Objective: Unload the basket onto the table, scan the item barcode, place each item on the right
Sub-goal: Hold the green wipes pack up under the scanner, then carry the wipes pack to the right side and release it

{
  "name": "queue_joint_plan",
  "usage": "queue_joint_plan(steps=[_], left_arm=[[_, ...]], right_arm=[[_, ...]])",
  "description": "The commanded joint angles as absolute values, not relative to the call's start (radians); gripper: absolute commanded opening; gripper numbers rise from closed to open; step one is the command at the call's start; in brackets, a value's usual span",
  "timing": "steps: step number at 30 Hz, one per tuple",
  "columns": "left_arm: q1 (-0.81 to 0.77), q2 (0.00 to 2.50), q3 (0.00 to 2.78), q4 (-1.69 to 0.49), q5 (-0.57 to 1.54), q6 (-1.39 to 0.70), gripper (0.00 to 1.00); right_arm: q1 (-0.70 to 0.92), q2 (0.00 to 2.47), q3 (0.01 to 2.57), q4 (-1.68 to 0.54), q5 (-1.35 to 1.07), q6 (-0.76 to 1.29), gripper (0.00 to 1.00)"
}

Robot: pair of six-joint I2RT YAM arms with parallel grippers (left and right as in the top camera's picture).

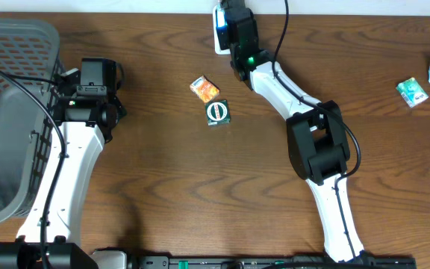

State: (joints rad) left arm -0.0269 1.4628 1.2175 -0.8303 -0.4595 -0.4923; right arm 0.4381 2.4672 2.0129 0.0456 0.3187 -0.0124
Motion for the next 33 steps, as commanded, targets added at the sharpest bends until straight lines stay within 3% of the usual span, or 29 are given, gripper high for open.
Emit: queue_joint_plan(steps=[1, 10, 16, 21, 22, 23, 24, 25, 29, 33], left_arm=[[-0.023, 1.467, 1.215, -0.833, -0.483, -0.479, 0.98], [-0.023, 1.467, 1.215, -0.833, -0.483, -0.479, 0.98], [-0.023, 1.467, 1.215, -0.833, -0.483, -0.479, 0.98], [-0.023, 1.467, 1.215, -0.833, -0.483, -0.479, 0.98], [-0.023, 1.467, 1.215, -0.833, -0.483, -0.479, 0.98], [-0.023, 1.467, 1.215, -0.833, -0.483, -0.479, 0.98], [-0.023, 1.467, 1.215, -0.833, -0.483, -0.479, 0.98], [-0.023, 1.467, 1.215, -0.833, -0.483, -0.479, 0.98], [-0.023, 1.467, 1.215, -0.833, -0.483, -0.479, 0.98], [-0.023, 1.467, 1.215, -0.833, -0.483, -0.479, 0.98]], right_arm=[[0.44, 2.41, 2.054, 0.0, 0.479, -0.084, 0.01], [0.347, 2.244, 2.054, -0.337, 0.573, -0.091, 0.01], [0.146, 2.244, 2.043, -0.709, 0.578, -0.091, 0.01], [-0.025, 2.246, 2.009, -0.797, 0.611, -0.09, 0.02], [-0.055, 2.246, 2.006, -0.81, 0.61, -0.073, 0.14], [-0.09, 2.246, 2.004, -0.828, 0.609, -0.048, 0.41], [-0.116, 2.246, 2.004, -0.843, 0.606, -0.028, 0.59], [-0.142, 2.246, 2.004, -0.86, 0.59, -0.004, 0.96], [-0.22, 2.246, 2.004, -0.921, 0.339, 0.038, 0.99], [-0.253, 2.246, 2.0, -0.941, -0.091, 0.046, 0.99]])
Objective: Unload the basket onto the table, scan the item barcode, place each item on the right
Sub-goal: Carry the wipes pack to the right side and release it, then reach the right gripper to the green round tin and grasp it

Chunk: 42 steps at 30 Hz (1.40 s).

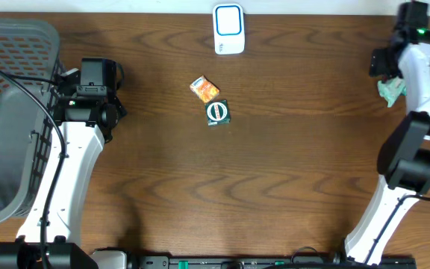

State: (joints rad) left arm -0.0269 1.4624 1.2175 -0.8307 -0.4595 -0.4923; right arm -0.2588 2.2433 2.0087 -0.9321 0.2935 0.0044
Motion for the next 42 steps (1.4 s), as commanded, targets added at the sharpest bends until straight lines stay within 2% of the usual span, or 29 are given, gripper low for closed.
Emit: queue_joint_plan(steps=[1, 5, 9, 19, 26, 34, 36, 38, 42], left_arm=[[-0.023, 1.467, 1.215, -0.833, -0.483, -0.479, 0.98], [-0.023, 1.467, 1.215, -0.833, -0.483, -0.479, 0.98], [-0.023, 1.467, 1.215, -0.833, -0.483, -0.479, 0.98], [-0.023, 1.467, 1.215, -0.833, -0.483, -0.479, 0.98], [-0.023, 1.467, 1.215, -0.833, -0.483, -0.479, 0.98], [-0.023, 1.467, 1.215, -0.833, -0.483, -0.479, 0.98], [-0.023, 1.467, 1.215, -0.833, -0.483, -0.479, 0.98], [-0.023, 1.467, 1.215, -0.833, -0.483, -0.479, 0.98], [-0.023, 1.467, 1.215, -0.833, -0.483, -0.479, 0.98]], right_arm=[[-0.254, 2.246, 2.0, -0.947, -0.201, 0.057, 0.99], [-0.229, 2.246, 2.0, -0.97, -0.644, 0.063, 0.99], [-0.154, 2.246, 2.0, -1.034, -0.791, 0.062, 0.99], [0.178, 2.291, 2.0, -1.139, -0.48, 0.049, 0.99], [0.391, 2.329, 2.0, -1.076, -0.214, 0.184, 0.99], [0.534, 2.346, 2.0, -1.027, -0.084, 0.257, 0.99], [0.562, 2.346, 2.0, -1.035, -0.059, 0.306, 0.9], [0.581, 2.346, 2.0, -1.047, -0.055, 0.336, 0.86], [0.614, 2.348, 2.0, -1.053, -0.054, 0.382, 0.85]])
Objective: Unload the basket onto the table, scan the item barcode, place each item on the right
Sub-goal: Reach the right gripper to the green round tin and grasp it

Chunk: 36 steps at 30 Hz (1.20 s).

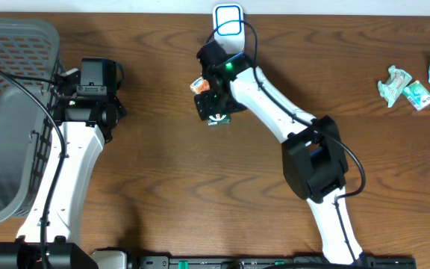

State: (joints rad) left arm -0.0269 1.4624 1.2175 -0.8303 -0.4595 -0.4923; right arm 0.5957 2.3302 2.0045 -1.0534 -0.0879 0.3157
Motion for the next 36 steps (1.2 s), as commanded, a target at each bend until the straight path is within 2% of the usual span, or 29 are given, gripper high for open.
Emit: queue_joint_plan(steps=[1, 10, 16, 22, 25, 32, 36], left_arm=[[-0.023, 1.467, 1.215, -0.833, -0.483, -0.479, 0.98], [-0.023, 1.467, 1.215, -0.833, -0.483, -0.479, 0.98], [-0.023, 1.467, 1.215, -0.833, -0.483, -0.479, 0.98], [-0.023, 1.467, 1.215, -0.833, -0.483, -0.479, 0.98], [-0.023, 1.467, 1.215, -0.833, -0.483, -0.479, 0.98], [-0.023, 1.467, 1.215, -0.833, -0.483, -0.479, 0.97], [-0.023, 1.467, 1.215, -0.833, -0.483, -0.479, 0.97]], right_arm=[[0.621, 2.35, 2.0, -1.051, -0.048, 0.382, 0.85], [0.643, 2.392, 1.998, -1.079, 0.062, 0.4, 0.81], [0.626, 2.413, 1.999, -1.166, 0.242, 0.428, 0.87], [0.555, 2.392, 2.03, -1.259, 0.405, 0.447, 0.89], [0.51, 2.368, 2.062, -1.304, 0.362, 0.48, 0.88], [0.455, 2.328, 2.076, -1.262, -0.051, 0.371, 0.88], [0.453, 2.33, 2.07, -1.175, -0.097, 0.37, 0.86]])
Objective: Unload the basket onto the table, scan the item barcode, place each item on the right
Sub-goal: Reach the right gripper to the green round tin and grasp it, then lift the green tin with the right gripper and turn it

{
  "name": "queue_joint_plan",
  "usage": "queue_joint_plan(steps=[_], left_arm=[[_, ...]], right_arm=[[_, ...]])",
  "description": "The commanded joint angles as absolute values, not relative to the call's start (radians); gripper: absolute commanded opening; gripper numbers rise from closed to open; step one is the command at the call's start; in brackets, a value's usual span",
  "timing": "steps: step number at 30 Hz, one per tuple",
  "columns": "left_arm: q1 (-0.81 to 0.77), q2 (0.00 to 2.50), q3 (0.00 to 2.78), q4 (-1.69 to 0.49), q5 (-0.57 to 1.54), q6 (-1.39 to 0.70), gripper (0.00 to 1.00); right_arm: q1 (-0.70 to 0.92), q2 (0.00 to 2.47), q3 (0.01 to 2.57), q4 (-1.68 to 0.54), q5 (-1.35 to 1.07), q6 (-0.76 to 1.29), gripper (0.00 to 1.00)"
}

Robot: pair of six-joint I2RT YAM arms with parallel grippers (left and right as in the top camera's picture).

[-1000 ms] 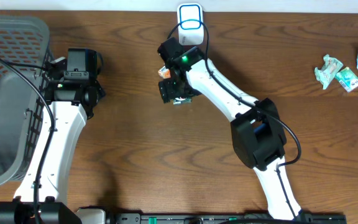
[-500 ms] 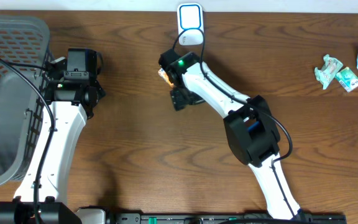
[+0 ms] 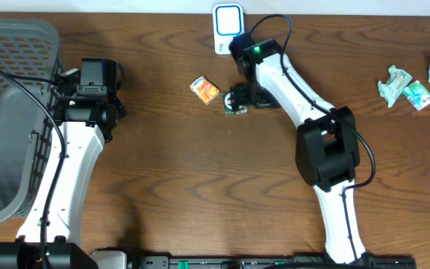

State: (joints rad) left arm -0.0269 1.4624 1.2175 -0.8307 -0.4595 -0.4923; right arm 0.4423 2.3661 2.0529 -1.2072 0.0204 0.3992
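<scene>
The white scanner (image 3: 228, 28) with a blue-rimmed face lies at the table's far edge, centre. Just below it my right gripper (image 3: 237, 99) is shut on a dark green packet (image 3: 235, 106) with a white ring, which looks tilted in the fingers. An orange packet (image 3: 204, 90) lies on the table to the left of the gripper. My left gripper (image 3: 95, 88) hangs next to the basket at the left, its fingers hidden under the wrist.
A grey mesh basket (image 3: 10, 112) fills the left edge. At the far right lie two teal packets (image 3: 393, 81) (image 3: 417, 93) and a snack bag. The right arm (image 3: 297, 82) stretches across the table's centre right.
The right gripper was over the dark green packet beside the orange one. Now it holds that packet a little to the right, nearer the scanner. The left arm has not moved.
The right gripper was at the scanner while one teal packet lay at the far right. Then it was at the far right over a teal packet. Then two teal packets lay there and it was on the dark green packet, which it now holds.
</scene>
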Motion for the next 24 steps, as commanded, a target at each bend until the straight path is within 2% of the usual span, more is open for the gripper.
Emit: queue_joint_plan(steps=[1, 5, 11, 18, 24], left_arm=[[-0.023, 1.467, 1.215, -0.833, -0.483, -0.479, 0.98], [-0.023, 1.467, 1.215, -0.833, -0.483, -0.479, 0.98], [-0.023, 1.467, 1.215, -0.833, -0.483, -0.479, 0.98], [-0.023, 1.467, 1.215, -0.833, -0.483, -0.479, 0.98], [-0.023, 1.466, 1.215, -0.833, -0.483, -0.479, 0.98]], right_arm=[[0.457, 2.33, 2.07, -1.154, -0.097, 0.37, 0.87], [0.472, 2.33, 2.07, -1.077, -0.095, 0.369, 0.92], [0.479, 2.333, 2.061, -1.038, 0.004, 0.369, 0.91], [0.488, 2.357, 1.995, -0.958, 0.009, 0.361, 0.91], [0.493, 2.357, 1.92, -0.89, 0.01, 0.361, 0.82]])
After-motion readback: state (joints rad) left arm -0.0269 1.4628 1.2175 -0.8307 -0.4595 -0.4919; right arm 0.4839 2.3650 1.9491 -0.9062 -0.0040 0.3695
